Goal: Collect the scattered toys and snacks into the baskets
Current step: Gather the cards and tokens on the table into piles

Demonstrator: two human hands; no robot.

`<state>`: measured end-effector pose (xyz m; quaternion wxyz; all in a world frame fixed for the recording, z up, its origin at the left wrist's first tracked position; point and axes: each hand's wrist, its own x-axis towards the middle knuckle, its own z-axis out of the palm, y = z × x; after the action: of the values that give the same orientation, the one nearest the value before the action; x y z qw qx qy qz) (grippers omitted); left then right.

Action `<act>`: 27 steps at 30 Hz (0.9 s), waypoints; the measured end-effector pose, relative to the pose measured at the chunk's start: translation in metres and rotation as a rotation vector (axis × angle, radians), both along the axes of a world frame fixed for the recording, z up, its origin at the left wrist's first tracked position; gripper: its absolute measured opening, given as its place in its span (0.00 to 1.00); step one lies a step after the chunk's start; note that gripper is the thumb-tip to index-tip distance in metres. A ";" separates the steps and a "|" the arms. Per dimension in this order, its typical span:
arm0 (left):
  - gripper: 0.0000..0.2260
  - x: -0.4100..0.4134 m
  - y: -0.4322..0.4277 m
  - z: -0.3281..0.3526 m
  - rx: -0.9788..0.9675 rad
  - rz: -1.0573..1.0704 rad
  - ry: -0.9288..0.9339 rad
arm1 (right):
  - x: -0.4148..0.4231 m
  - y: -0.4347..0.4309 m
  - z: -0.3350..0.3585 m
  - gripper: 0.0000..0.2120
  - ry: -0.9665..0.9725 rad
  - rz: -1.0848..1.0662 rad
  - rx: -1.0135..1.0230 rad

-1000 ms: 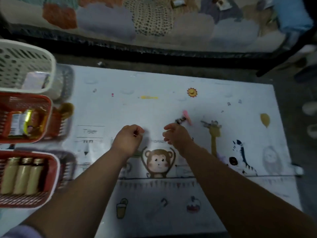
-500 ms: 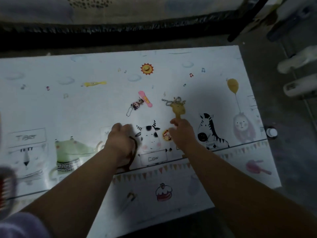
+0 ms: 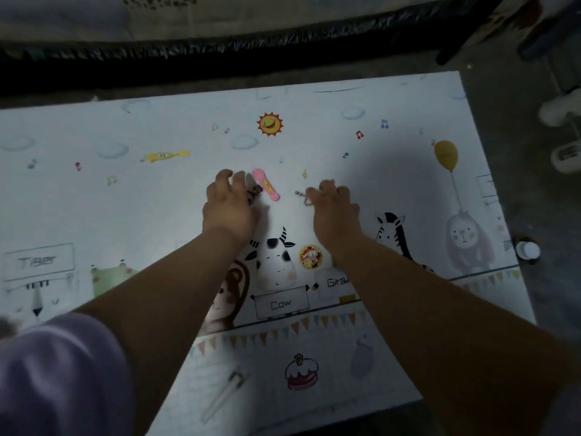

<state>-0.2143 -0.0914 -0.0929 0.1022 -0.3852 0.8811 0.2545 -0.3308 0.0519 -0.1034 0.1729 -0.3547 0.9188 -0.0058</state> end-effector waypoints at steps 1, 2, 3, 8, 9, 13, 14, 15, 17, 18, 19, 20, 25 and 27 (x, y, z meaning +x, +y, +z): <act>0.27 -0.006 0.001 -0.003 0.008 -0.006 -0.001 | 0.006 0.003 -0.002 0.20 0.024 0.028 -0.027; 0.25 -0.009 0.002 -0.006 0.017 -0.002 -0.013 | 0.012 0.006 -0.003 0.19 0.020 0.055 -0.038; 0.22 -0.011 0.003 -0.010 0.023 0.007 -0.027 | 0.017 0.010 -0.006 0.18 -0.005 0.073 -0.031; 0.16 -0.006 0.017 -0.022 -0.008 0.003 -0.114 | 0.023 0.026 -0.012 0.12 -0.141 0.136 -0.056; 0.14 -0.004 0.020 -0.022 0.005 0.003 -0.112 | 0.020 0.029 -0.012 0.09 -0.217 0.066 -0.145; 0.10 0.005 0.027 -0.019 0.007 -0.041 -0.110 | 0.010 0.038 0.001 0.06 -0.697 -0.517 -0.498; 0.11 0.007 0.029 -0.017 0.016 -0.037 -0.093 | 0.008 0.043 0.007 0.07 -0.792 -0.668 -0.545; 0.12 0.008 0.030 -0.017 0.045 -0.016 -0.065 | 0.005 0.048 0.010 0.10 -0.881 -0.831 -0.599; 0.14 0.010 0.029 -0.015 0.122 0.076 0.026 | -0.001 0.059 0.018 0.14 -1.083 -1.163 -0.795; 0.14 0.010 0.029 -0.015 0.157 0.130 0.094 | -0.004 0.065 0.022 0.15 -1.162 -1.292 -0.930; 0.13 0.009 0.028 -0.015 0.185 0.188 0.158 | -0.008 0.073 0.024 0.16 -1.207 -1.375 -1.050; 0.12 0.008 0.026 -0.014 0.210 0.252 0.207 | -0.011 0.080 0.027 0.16 -1.213 -1.412 -1.109; 0.13 -0.008 0.019 -0.010 0.144 0.459 0.212 | -0.019 0.116 0.024 0.14 -0.814 -1.090 -0.763; 0.17 -0.019 0.015 -0.010 0.134 0.487 0.183 | -0.014 0.122 0.020 0.10 -0.707 -0.861 -0.559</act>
<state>-0.2328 -0.0768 -0.1027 -0.0168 -0.5538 0.7492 0.3629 -0.3445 0.1740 -0.0832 0.3494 0.0392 0.8304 -0.4322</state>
